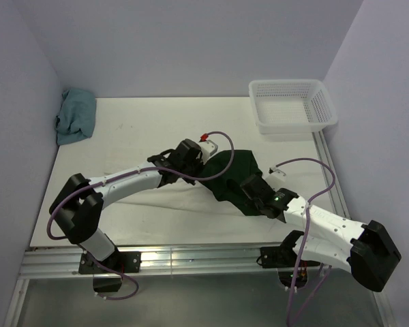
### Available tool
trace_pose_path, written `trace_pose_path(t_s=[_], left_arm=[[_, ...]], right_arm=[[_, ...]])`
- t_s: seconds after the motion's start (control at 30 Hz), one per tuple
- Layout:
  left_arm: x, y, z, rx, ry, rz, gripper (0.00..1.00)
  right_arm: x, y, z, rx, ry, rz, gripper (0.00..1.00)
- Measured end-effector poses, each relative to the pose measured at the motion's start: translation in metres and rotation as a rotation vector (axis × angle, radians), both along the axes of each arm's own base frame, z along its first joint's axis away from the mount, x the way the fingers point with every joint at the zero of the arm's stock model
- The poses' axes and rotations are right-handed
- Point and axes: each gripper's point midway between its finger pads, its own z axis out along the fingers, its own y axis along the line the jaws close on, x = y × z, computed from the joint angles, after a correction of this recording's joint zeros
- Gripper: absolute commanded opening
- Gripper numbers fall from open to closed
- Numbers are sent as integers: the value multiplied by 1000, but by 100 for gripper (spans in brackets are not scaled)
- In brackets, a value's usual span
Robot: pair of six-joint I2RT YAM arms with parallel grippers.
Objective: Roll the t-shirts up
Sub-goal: Fold the tshirt
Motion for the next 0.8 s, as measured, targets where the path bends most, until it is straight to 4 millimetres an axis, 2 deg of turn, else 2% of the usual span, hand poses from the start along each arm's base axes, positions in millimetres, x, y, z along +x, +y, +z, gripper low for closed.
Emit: trace_pose_path(t_s=[0.13, 0.33, 0.4, 0.57, 0.7, 0.8], left_arm=[[14, 15, 18, -22, -2, 35, 0], [32, 41, 33, -39, 14, 83, 0], [37, 49, 36, -44, 26, 101, 0], [45, 68, 45, -56, 37, 134, 0], [44, 74, 49, -59, 44, 135, 0], [42, 74, 49, -62, 52, 130, 0]], right_arm=[[-4, 8, 12, 19, -26, 25, 29], [-2, 52, 52, 96, -106, 125, 28], [1, 67, 58, 119, -125, 152, 31], [13, 89, 40, 81, -93, 166, 41], [20, 97, 23, 57, -71, 164, 47], [25, 101, 19, 68, -73, 156, 47]])
